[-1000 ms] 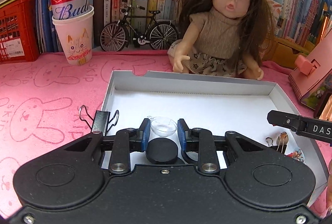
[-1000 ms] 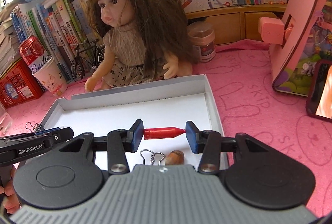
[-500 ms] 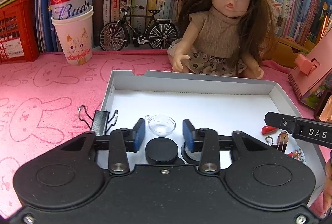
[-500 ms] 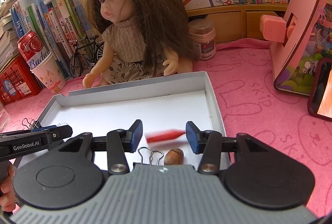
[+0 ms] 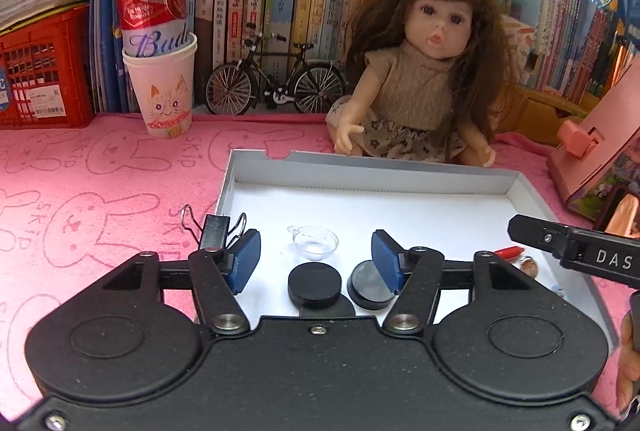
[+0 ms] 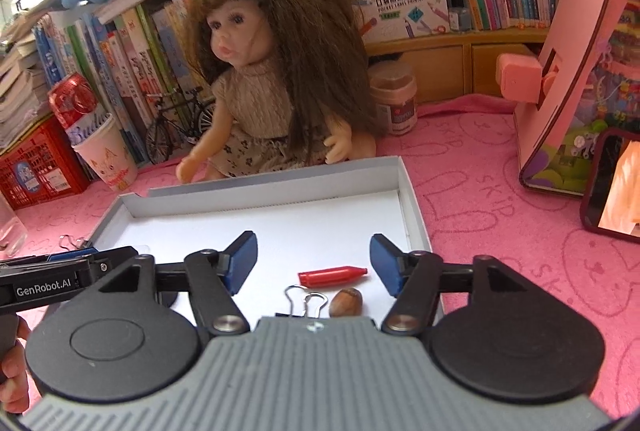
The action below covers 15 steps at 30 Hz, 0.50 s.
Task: Organize rigid objects
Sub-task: 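Withdraw both open tools up and away from the tray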
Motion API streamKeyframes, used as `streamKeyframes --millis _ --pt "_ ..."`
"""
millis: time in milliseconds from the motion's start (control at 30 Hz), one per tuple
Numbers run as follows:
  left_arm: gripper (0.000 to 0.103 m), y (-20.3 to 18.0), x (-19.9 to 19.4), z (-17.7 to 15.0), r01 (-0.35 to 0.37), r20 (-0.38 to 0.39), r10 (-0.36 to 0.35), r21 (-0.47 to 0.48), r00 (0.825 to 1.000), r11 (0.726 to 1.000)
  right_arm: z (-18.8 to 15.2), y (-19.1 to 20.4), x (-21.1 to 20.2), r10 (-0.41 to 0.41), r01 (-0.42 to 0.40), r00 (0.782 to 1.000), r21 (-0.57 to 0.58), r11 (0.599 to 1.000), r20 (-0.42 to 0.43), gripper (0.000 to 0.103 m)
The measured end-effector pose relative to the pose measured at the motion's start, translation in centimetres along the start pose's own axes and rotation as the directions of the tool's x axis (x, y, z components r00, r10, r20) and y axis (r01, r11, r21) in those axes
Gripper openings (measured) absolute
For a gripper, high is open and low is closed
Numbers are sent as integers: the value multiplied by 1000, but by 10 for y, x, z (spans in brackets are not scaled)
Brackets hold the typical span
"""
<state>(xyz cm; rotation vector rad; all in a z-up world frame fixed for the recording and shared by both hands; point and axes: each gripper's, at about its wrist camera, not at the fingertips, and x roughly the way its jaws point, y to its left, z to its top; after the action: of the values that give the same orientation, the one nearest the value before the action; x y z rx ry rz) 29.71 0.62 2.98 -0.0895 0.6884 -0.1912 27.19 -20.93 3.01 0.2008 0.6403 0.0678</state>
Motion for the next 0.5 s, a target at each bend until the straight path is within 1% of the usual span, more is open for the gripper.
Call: streamKeyframes --millis 167,233,500 --pt "69 -2 -18 -4 4 32 -4 13 999 1000 -5 10 -15 -6 7 999 -40 999 37 84" --pt "72 -3 -25 -7 2 44 -3 22 999 1000 -6 13 -19 -9 11 999 -53 999 46 84" --pt "75 -4 -51 -16 1 73 -3 22 997 1000 -15 16 -37 -14 17 998 -46 999 61 87"
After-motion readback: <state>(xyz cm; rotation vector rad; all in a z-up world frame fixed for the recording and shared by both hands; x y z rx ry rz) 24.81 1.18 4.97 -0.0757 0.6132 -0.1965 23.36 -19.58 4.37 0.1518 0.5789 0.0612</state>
